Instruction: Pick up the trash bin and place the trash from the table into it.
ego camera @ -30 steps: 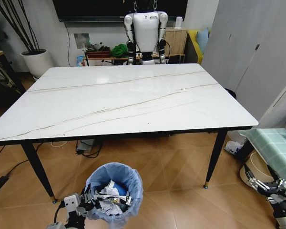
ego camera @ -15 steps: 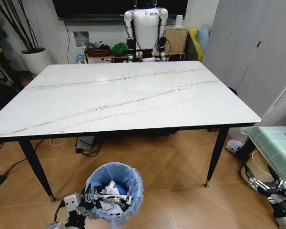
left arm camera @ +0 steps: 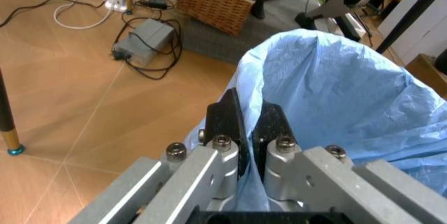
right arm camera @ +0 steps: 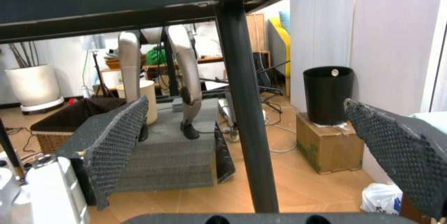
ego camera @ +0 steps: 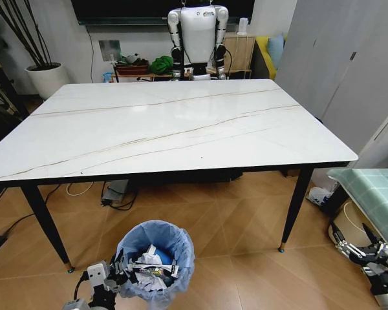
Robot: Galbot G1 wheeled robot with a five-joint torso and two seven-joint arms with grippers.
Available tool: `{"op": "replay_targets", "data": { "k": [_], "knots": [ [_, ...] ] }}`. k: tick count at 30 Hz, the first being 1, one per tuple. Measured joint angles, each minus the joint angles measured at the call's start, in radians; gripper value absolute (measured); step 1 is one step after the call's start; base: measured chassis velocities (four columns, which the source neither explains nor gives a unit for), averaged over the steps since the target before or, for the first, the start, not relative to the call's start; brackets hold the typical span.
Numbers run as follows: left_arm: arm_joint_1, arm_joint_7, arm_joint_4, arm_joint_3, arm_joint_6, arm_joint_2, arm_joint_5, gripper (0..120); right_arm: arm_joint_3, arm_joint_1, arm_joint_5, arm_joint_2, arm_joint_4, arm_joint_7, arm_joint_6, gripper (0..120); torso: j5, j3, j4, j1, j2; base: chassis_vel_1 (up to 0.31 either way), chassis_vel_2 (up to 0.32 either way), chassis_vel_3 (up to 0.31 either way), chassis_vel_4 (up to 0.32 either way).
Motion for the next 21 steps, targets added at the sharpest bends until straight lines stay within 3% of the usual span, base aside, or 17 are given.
{"op": "replay_targets", "data": {
  "k": [21],
  "knots": [
    [-0.002, 0.002, 0.011, 0.003, -0.002, -0.02, 0.005, 0, 0.0, 0.0, 0.0, 0.0, 0.0, 0.0, 0.0, 100, 0.0, -0.051, 0.0, -0.036, -0.087, 0.0, 0.0, 0.0, 0.0]
  ]
}}
